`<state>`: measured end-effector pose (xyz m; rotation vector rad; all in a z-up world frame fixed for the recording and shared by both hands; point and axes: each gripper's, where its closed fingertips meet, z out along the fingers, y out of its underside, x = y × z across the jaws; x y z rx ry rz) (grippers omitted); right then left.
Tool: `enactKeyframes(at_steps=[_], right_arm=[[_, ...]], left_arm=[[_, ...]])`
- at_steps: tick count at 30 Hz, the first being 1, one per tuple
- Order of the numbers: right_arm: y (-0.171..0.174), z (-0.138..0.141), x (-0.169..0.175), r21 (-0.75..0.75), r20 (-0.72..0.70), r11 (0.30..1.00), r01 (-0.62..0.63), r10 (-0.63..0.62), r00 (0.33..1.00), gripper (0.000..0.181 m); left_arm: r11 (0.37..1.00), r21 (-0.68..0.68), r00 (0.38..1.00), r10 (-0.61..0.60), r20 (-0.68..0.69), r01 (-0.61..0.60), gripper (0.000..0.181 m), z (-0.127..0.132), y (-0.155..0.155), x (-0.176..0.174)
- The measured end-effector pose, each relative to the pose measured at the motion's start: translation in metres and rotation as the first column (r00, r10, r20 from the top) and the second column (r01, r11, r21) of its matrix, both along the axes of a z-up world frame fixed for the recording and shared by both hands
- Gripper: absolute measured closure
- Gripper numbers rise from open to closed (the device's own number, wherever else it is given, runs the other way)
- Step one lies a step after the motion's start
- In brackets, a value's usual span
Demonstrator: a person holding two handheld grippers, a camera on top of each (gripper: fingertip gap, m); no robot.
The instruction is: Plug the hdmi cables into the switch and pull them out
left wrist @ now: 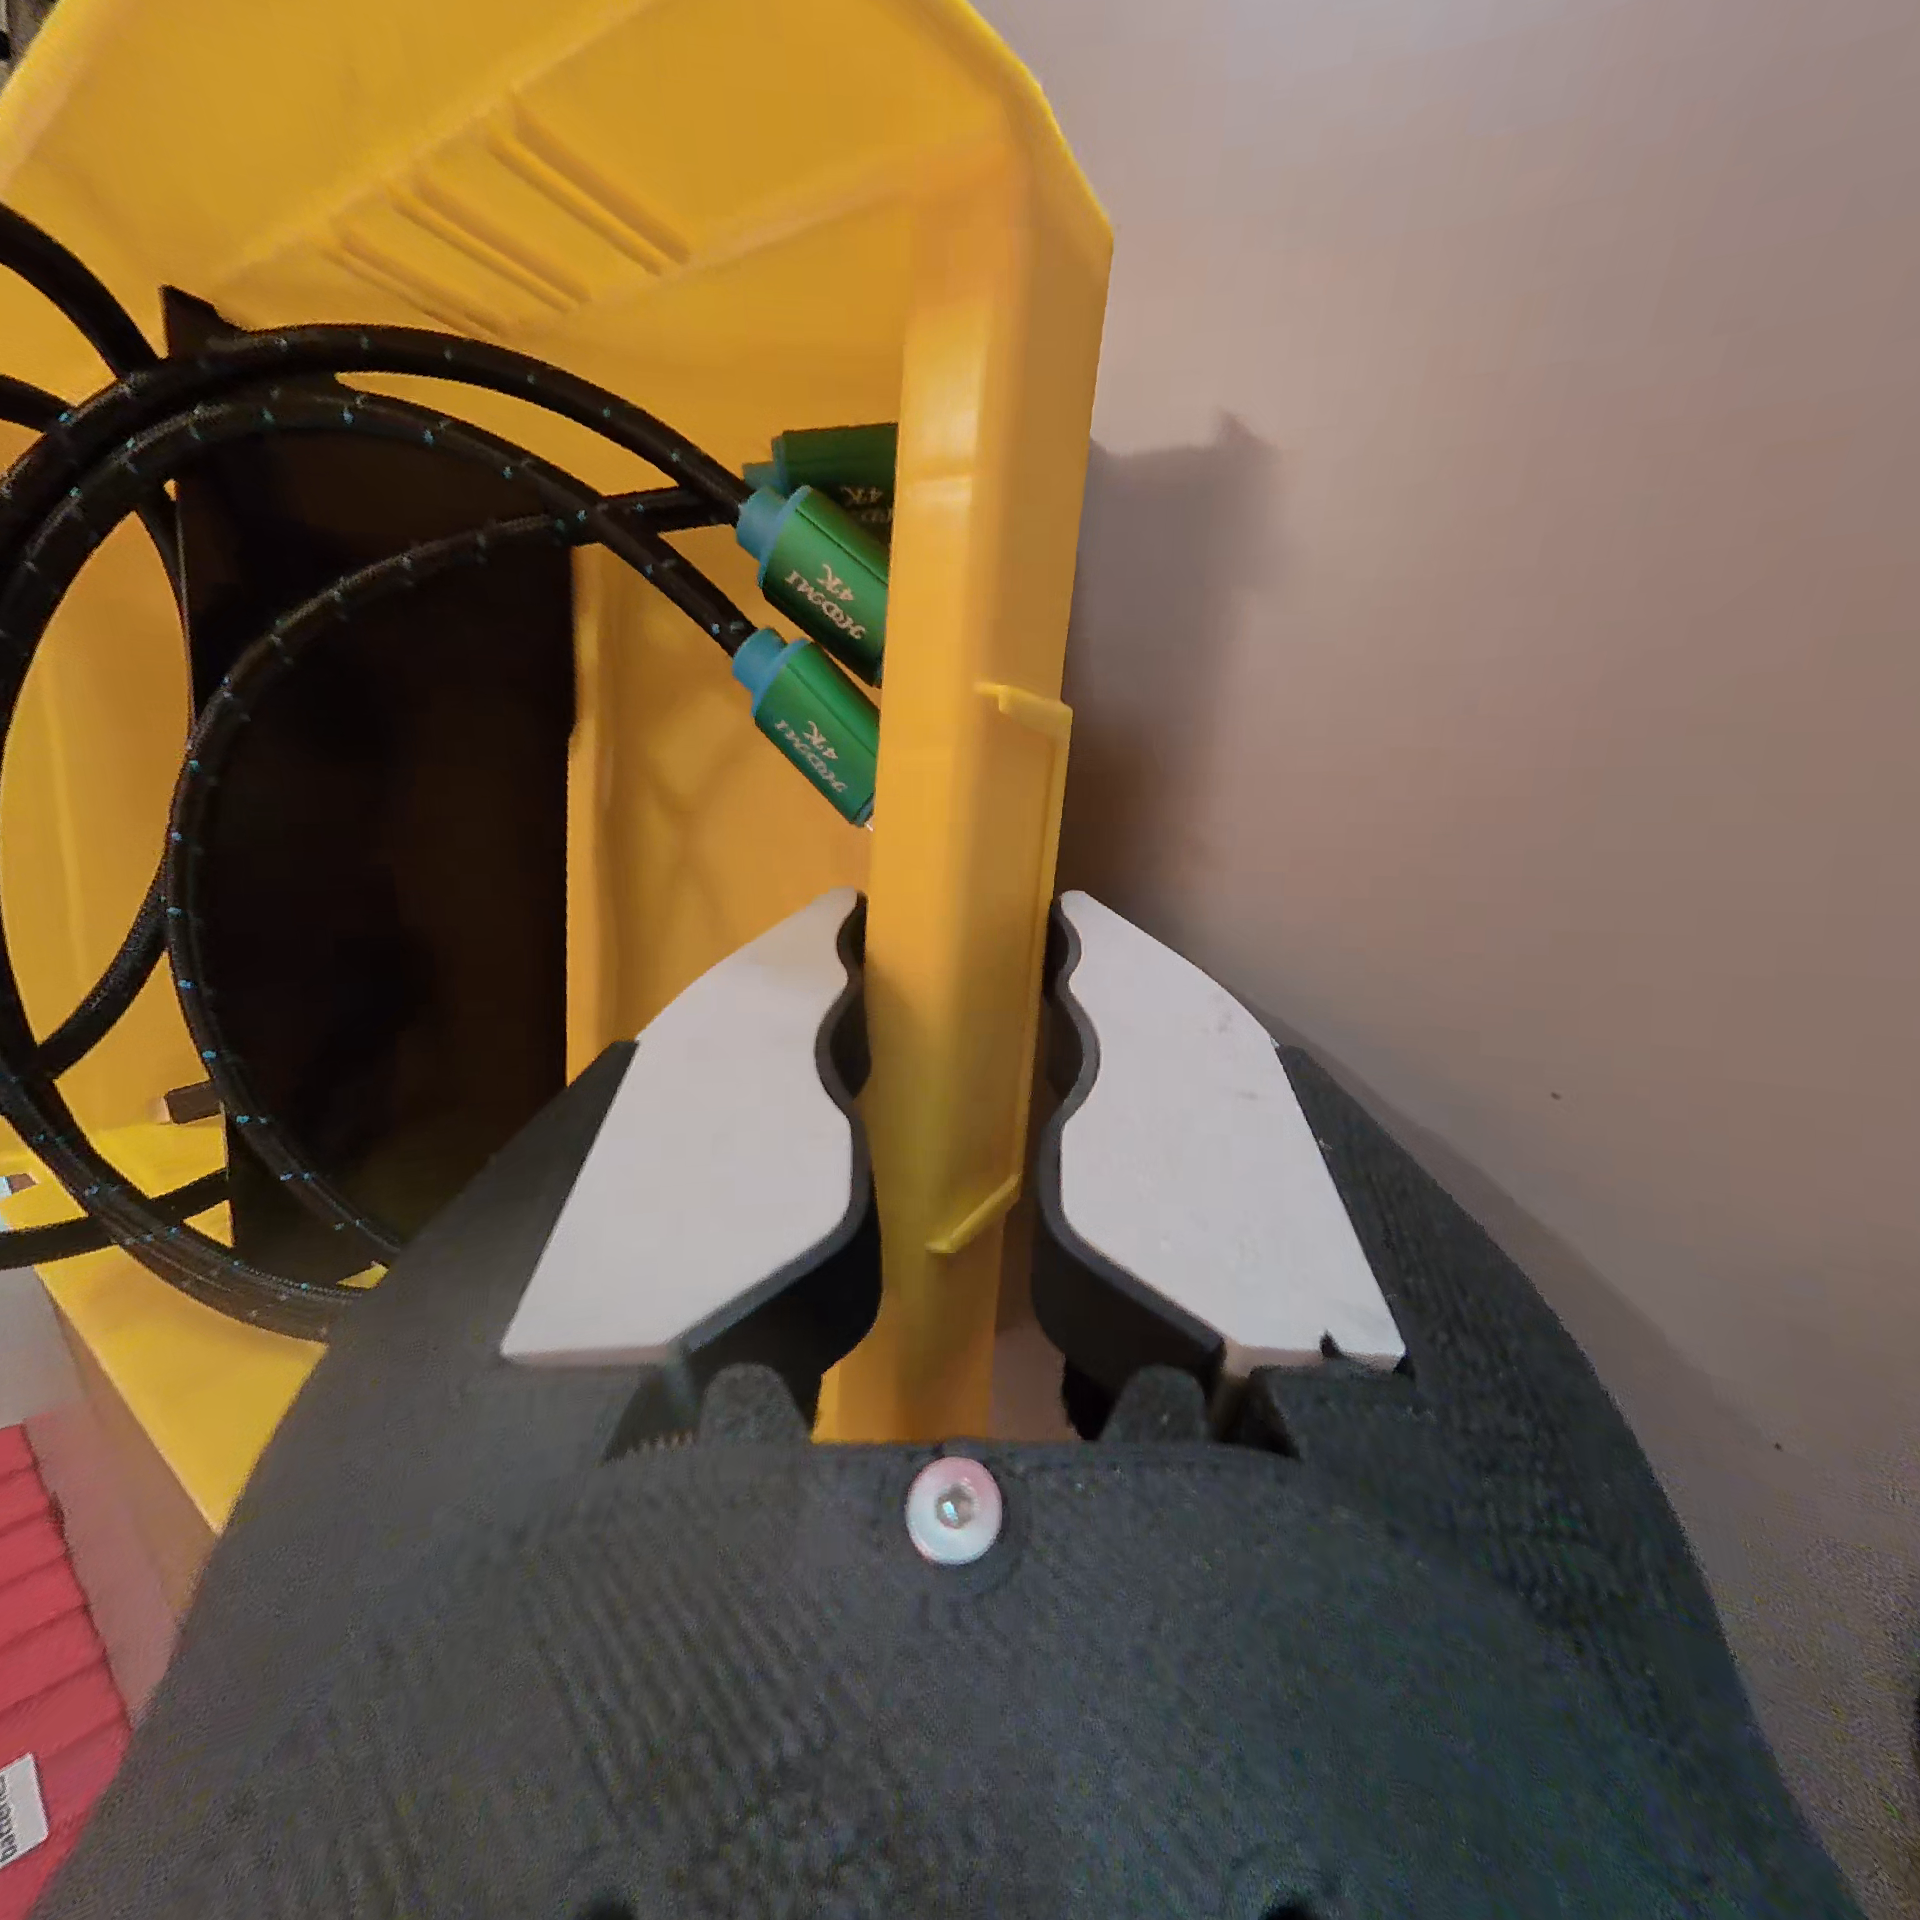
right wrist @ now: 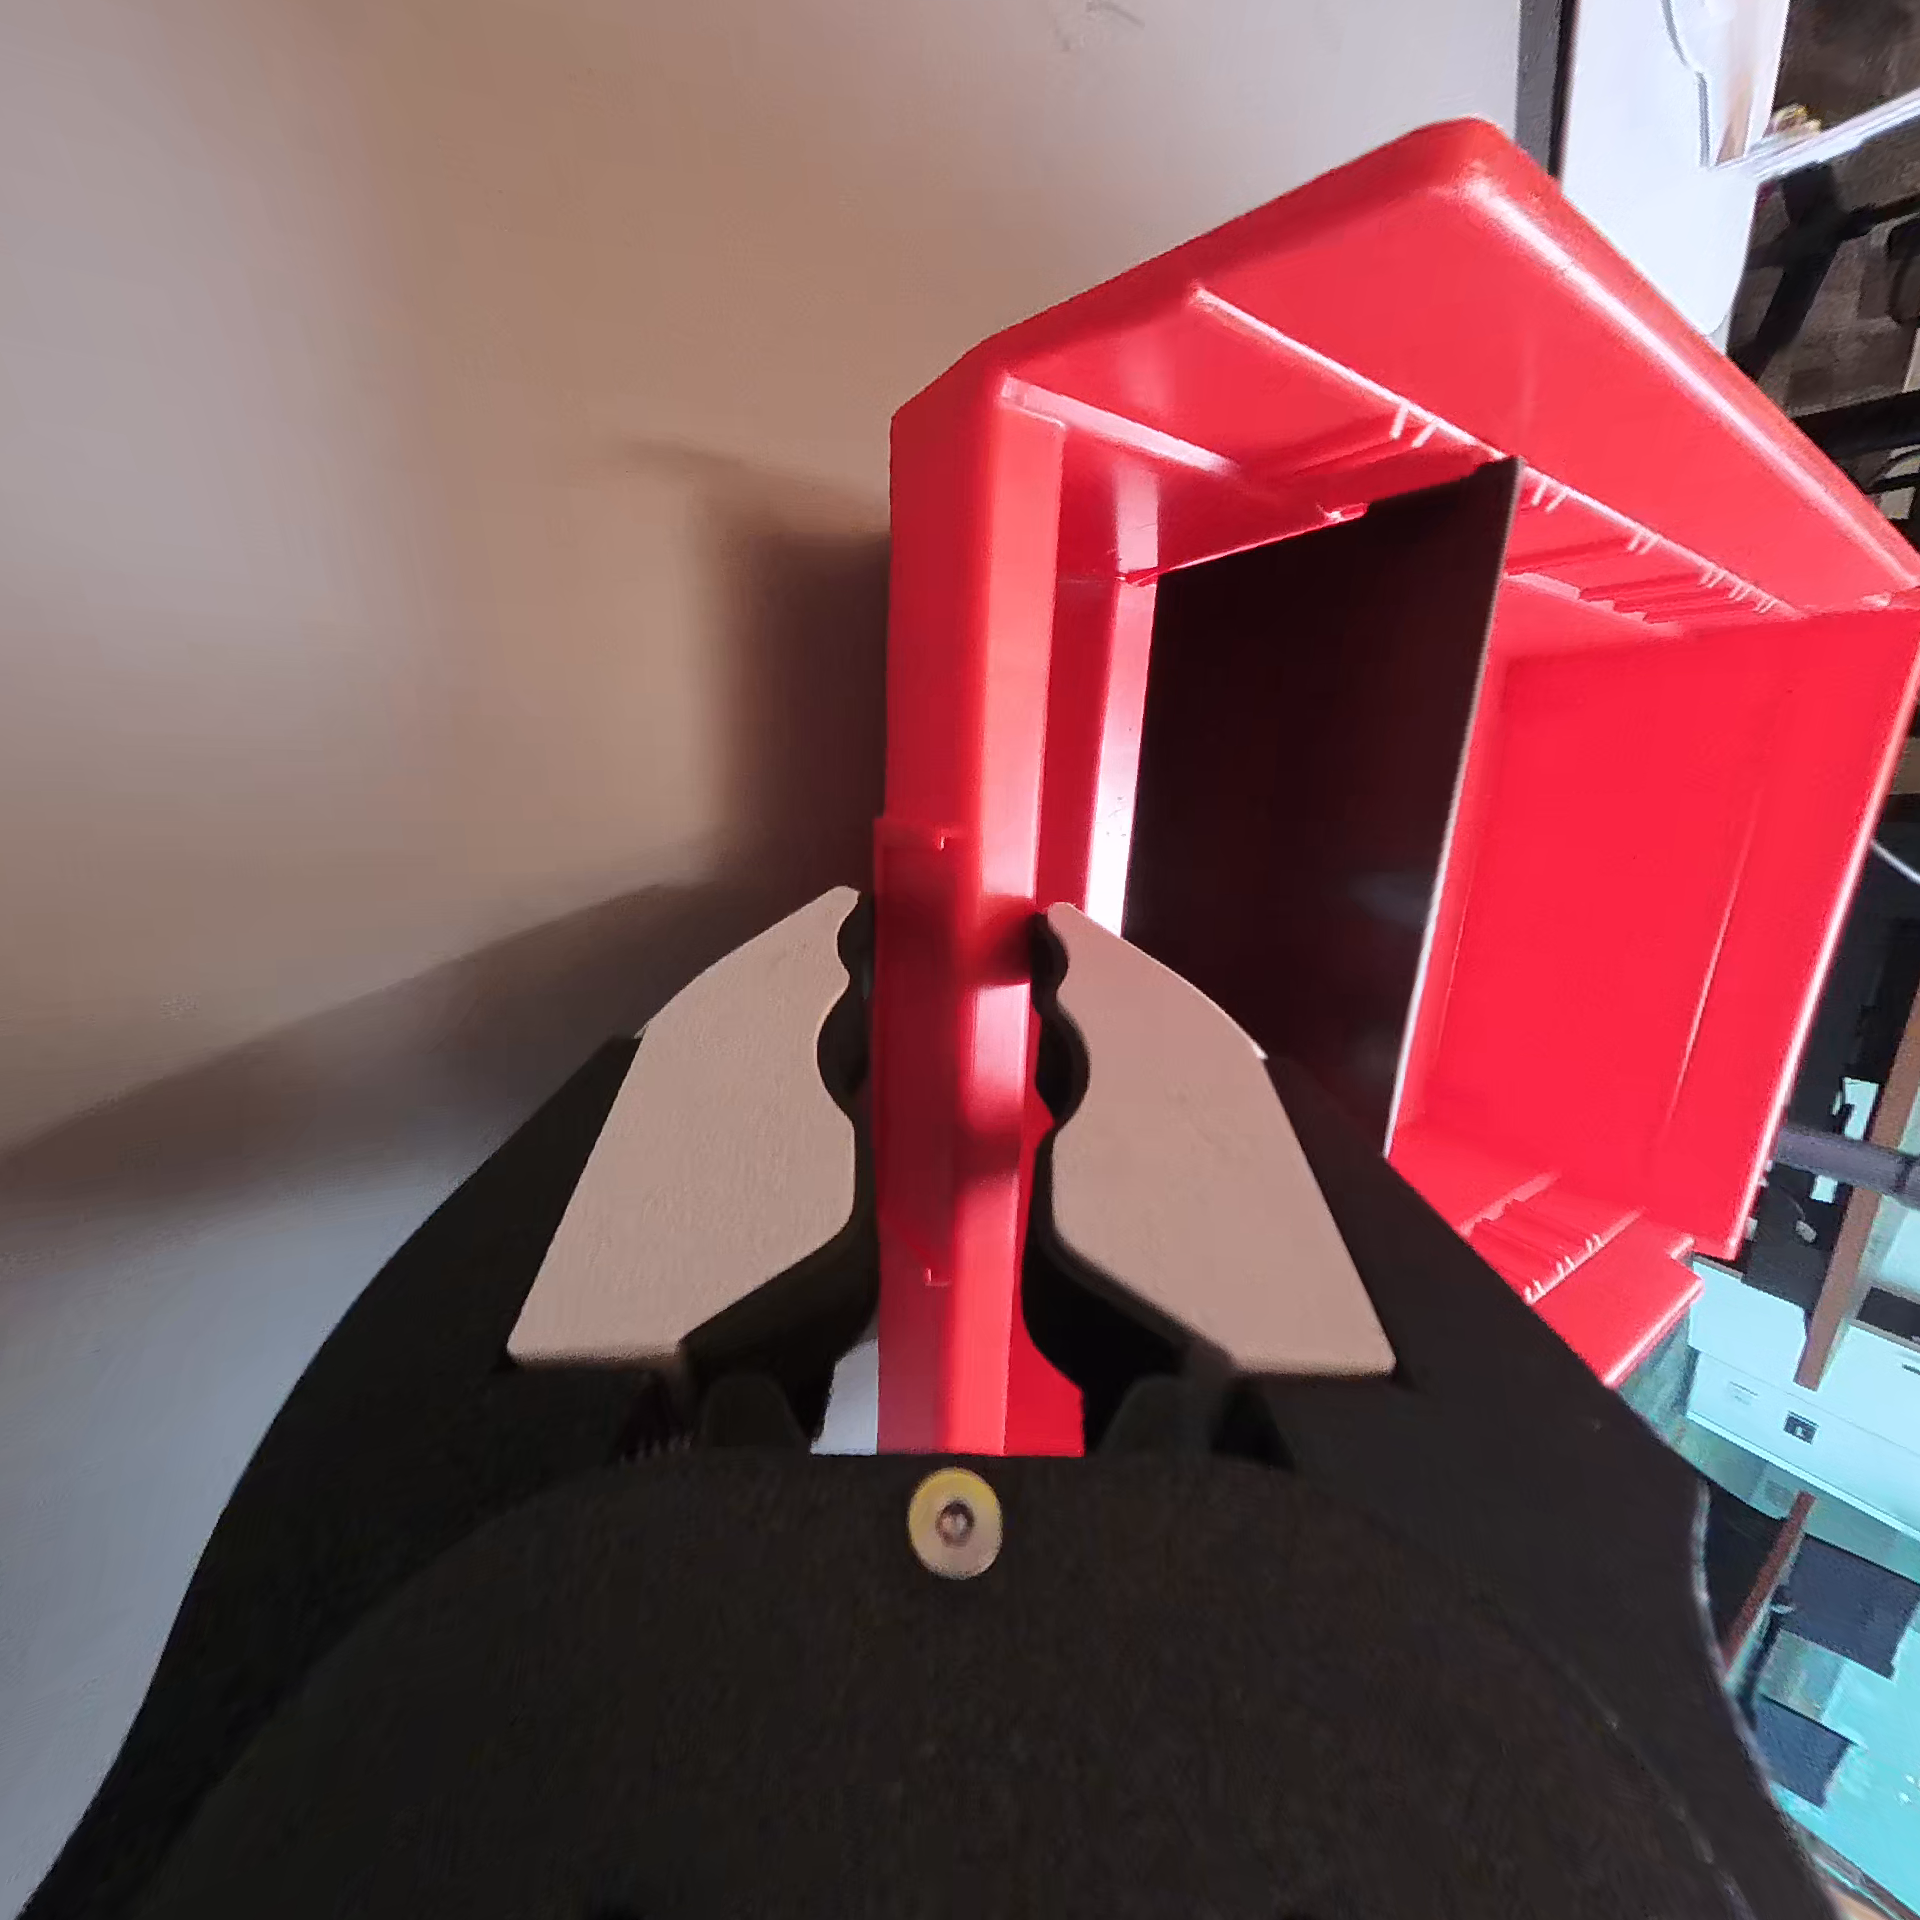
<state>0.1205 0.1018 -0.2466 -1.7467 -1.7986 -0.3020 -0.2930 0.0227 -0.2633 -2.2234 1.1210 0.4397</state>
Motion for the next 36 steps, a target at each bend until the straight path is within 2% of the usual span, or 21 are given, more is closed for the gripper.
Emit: enactKeyframes(at_steps=[5,8,9,11,13,16,19,22,23,27,30,34,35,36], right_arm=[[0.016,0.0,0.003,-0.007,0.017,0.999,0.033,-0.033,0.999,0.152],[0.021,0.004,0.006,0.047,0.023,0.995,0.083,-0.085,0.996,0.147],[0.02,0.009,0.003,0.069,-0.005,0.992,0.105,-0.105,0.994,0.143],[0.008,0.028,-0.018,0.061,-0.176,0.991,0.115,-0.103,0.979,0.14],[-0.007,0.053,-0.045,0.012,-0.408,0.993,0.114,-0.099,0.907,0.141],[-0.022,0.081,-0.077,-0.044,-0.659,0.995,0.085,-0.093,0.746,0.142],[-0.023,0.089,-0.096,-0.087,-0.804,0.993,0.083,-0.119,0.583,0.143],[-0.02,0.077,-0.107,-0.081,-0.858,0.993,0.086,-0.114,0.501,0.145],[-0.02,0.071,-0.108,-0.074,-0.86,0.994,0.086,-0.107,0.5,0.146],[-0.031,0.06,-0.115,0.084,-0.793,0.995,0.052,0.036,0.608,0.147],[-0.039,0.058,-0.119,0.099,-0.787,0.995,0.025,0.063,0.614,0.149],[-0.038,0.05,-0.118,0.068,-0.784,0.998,0.014,0.045,0.619,0.152],[-0.038,0.048,-0.118,0.054,-0.786,0.998,0.011,0.036,0.617,0.153],[-0.037,0.046,-0.118,0.044,-0.788,0.999,0.012,0.028,0.615,0.154]], left_arm=[[1.0,0.003,1.0,0.021,0.0,-0.021,0.149,0.0,0.006,-0.004],[0.999,0.016,0.999,0.033,0.01,-0.033,0.148,0.0,0.007,-0.007],[0.999,0.027,0.999,0.044,0.021,-0.045,0.147,0.001,0.007,-0.009],[0.997,0.061,0.997,0.046,0.056,-0.049,0.143,0.006,0.004,-0.01],[0.997,0.075,0.986,0.02,0.168,-0.033,0.14,0.021,-0.004,0.0],[0.99,0.141,0.941,-0.019,0.337,-0.031,0.141,0.063,-0.013,0.009],[0.962,0.254,0.943,0.009,0.332,-0.099,0.145,0.11,-0.01,-0.015],[0.937,0.314,0.958,0.064,0.281,-0.155,0.147,0.145,0.0,-0.047],[0.936,0.312,0.959,0.08,0.27,-0.166,0.148,0.153,0.005,-0.057],[0.951,0.252,0.977,0.14,0.159,-0.178,0.144,0.16,0.032,-0.091],[0.97,0.188,0.988,0.147,0.04,-0.152,0.139,0.147,0.052,-0.103],[0.99,0.095,0.991,0.111,-0.07,-0.104,0.136,0.118,0.077,-0.1],[0.991,0.091,0.989,0.105,-0.102,-0.096,0.14,0.114,0.083,-0.099],[0.991,0.103,0.984,0.1,-0.145,-0.085,0.152,0.114,0.09,-0.1]])
